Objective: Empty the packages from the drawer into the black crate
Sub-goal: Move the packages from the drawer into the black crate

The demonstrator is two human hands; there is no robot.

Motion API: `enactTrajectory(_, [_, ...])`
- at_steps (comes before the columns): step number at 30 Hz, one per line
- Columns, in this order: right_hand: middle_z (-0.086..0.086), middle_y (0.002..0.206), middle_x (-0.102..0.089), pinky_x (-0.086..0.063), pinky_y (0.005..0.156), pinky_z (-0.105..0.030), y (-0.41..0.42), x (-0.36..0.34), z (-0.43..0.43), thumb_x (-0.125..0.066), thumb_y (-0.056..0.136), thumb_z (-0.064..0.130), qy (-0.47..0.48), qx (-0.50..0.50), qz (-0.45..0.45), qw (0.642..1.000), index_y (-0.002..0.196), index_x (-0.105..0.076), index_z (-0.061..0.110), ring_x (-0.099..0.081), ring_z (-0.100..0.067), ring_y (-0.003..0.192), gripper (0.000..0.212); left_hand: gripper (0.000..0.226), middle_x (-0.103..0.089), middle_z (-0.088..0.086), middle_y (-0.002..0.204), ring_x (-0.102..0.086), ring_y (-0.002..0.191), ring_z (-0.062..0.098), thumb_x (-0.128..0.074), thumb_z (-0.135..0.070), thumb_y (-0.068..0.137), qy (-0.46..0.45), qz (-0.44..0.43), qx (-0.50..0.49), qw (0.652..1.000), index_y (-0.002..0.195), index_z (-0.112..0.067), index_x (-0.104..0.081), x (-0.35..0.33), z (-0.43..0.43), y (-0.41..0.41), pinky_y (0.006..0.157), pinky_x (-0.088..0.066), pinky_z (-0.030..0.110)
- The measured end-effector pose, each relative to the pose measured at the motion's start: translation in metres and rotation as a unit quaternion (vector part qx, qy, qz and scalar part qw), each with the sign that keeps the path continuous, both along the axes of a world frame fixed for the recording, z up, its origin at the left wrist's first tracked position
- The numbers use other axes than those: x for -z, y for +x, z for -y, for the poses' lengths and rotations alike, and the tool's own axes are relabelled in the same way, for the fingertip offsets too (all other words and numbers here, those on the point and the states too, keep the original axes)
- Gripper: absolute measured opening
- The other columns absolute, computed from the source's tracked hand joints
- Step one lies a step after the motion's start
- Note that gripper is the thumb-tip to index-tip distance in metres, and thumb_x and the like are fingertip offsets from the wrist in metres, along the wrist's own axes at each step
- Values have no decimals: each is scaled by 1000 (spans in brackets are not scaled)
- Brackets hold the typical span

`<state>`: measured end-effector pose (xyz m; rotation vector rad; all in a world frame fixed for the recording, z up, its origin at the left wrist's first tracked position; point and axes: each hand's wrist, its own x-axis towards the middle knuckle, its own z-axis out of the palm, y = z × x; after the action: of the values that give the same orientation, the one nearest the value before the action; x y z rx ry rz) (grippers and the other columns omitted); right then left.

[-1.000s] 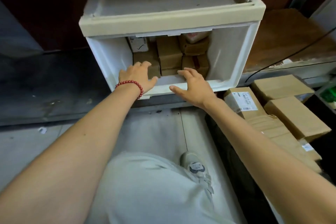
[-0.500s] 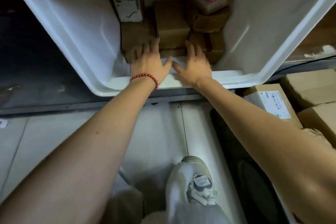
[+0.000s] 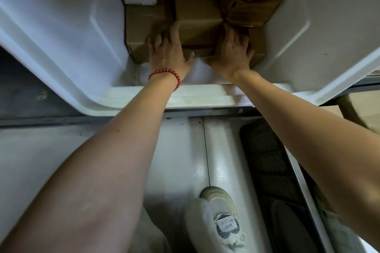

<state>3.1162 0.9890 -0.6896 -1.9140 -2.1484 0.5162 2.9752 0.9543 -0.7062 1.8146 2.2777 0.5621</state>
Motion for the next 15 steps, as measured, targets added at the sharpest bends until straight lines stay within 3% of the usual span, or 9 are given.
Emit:
enactTrajectory(4, [-3, 157, -24, -15, 114, -51, 4, 0, -6, -69, 83, 37, 2, 11, -60, 998, 155, -9, 21, -15, -32, 143, 95, 90, -28, 9, 155, -20, 144, 33, -61, -39, 88, 25, 98, -41, 994, 153, -14, -3, 3, -10, 11, 119, -2, 47])
enactTrajectory(6, [-2, 157, -25, -13, 114, -52, 3, -2, -9, -69, 83, 29, -13, 4, -87, 996, 155, -8, 24, -13, -33, 144, 95, 92, -32, 5, 154, -19, 144, 31, -62, -40, 88, 27, 143, -83, 986, 153, -14, -3, 0, -16, 14, 119, -5, 47])
enactTrajectory(11, [-6, 157, -21, -16, 115, -51, -1, -13, -16, -66, 88, 20, -63, 19, -104, 992, 154, -13, 22, -16, -35, 143, 85, 76, -28, 9, 154, -15, 144, 33, -62, -45, 86, -35, 146, -110, 983, 149, -20, -27, -16, -24, 14, 118, -10, 47])
enactTrajectory(15, [-6, 150, -35, -22, 116, -51, 3, -13, -8, -66, 84, 17, -92, 52, -194, 975, 147, -28, 22, -27, -34, 139, 75, 71, -37, 8, 145, -21, 140, 32, -68, -48, 82, 12, 267, -109, 957, 137, -17, -36, -19, -8, 16, 117, -14, 44])
